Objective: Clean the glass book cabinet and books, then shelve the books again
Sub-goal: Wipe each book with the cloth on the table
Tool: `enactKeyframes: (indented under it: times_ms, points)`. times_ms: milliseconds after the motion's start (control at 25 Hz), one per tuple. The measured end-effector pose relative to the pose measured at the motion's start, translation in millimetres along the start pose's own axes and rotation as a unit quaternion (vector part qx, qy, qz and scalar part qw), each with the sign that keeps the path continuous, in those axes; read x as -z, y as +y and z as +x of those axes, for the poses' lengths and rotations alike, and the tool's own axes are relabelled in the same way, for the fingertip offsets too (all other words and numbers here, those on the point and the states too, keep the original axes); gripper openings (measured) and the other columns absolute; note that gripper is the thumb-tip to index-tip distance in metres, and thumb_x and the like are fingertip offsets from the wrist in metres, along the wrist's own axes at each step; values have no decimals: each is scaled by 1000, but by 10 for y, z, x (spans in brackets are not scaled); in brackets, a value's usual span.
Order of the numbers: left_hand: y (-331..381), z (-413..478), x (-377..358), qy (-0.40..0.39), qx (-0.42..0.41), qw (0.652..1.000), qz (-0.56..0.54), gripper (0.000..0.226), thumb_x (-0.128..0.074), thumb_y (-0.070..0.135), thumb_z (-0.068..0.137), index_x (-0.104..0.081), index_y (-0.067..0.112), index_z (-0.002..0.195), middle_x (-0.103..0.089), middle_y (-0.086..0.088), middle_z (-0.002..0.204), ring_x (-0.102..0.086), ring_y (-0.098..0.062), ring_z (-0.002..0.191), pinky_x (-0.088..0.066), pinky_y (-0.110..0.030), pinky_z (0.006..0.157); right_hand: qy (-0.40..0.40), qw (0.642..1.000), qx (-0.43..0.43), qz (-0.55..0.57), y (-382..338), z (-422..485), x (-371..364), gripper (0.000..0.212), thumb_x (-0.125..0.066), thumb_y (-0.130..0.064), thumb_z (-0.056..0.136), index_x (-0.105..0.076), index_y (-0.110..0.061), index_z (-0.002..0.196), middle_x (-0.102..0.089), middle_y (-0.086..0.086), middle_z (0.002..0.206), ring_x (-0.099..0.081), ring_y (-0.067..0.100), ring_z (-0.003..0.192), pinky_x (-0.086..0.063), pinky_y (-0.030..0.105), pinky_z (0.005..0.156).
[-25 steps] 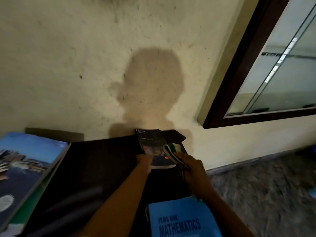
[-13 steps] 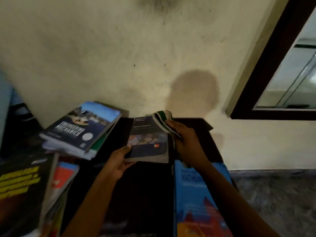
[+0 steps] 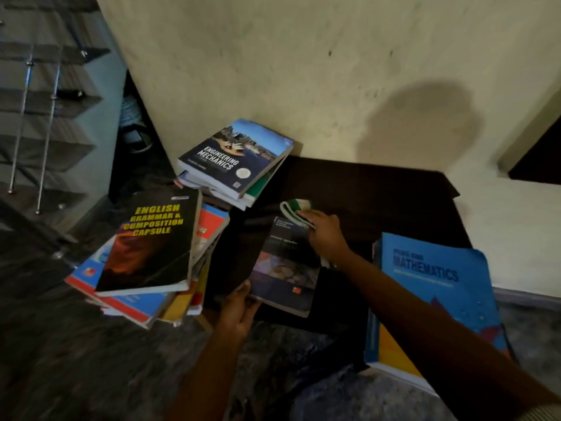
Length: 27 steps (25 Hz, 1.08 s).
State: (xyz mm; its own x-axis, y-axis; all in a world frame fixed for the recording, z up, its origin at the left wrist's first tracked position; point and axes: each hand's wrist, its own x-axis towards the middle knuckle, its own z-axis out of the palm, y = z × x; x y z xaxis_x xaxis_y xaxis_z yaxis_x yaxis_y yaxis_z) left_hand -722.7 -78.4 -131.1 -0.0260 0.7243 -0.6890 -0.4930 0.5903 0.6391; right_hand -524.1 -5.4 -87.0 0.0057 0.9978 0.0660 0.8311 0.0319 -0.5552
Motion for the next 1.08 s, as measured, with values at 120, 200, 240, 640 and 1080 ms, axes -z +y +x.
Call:
enactKeyframes:
  times_ms: [120, 200, 240, 640, 1080]
  points:
    - [9, 94, 57, 4, 14, 999, -30, 39, -41, 4, 98, -41, -4, 136, -57, -15, 118, -55, -20, 86, -50, -28, 80, -94, 983, -9, -159, 144, 192, -365, 59, -47, -11, 88, -33, -27, 143, -28, 4, 151, -32, 28, 135, -23, 34, 103]
    - [-2, 147, 80, -2, 20, 998, -64, 38, -41, 3, 98, -42, -1, 135, -57, -11, 115, -54, -19, 82, -42, -37, 89, -108, 977, 10, -182, 122, 75, -590, 56, -52, -22, 89, -35, -30, 142, -26, 6, 152, -31, 36, 131, -27, 39, 105]
    - [-6, 171, 88, -9, 23, 997, -76, 37, -40, 3, 98, -43, 1, 135, -57, -9, 111, -54, -18, 81, -44, -39, 86, -85, 981, 34, -172, 72, -52, -700, 52, -57, -24, 87, -44, -28, 138, -33, 8, 148, -37, 40, 124, -33, 41, 100]
    - [-40, 227, 146, -18, 34, 995, -95, 20, -38, 3, 98, -58, 5, 94, -59, -10, 108, -64, -20, 73, -57, -28, 56, -19, 996, 80, -35, 84, -609, -599, 46, -44, -24, 80, -61, -21, 122, -59, 10, 126, -55, 32, 112, -42, 35, 95]
    - [-168, 172, 12, 19, -32, 999, 14, 39, -49, 0, 93, -44, 1, 132, -49, -17, 133, -48, -35, 122, -43, -39, 86, 1, 984, 45, -170, -57, -1321, -726, 53, -54, -16, 63, -67, -34, 111, -63, 7, 120, -60, 33, 73, -48, 32, 50]
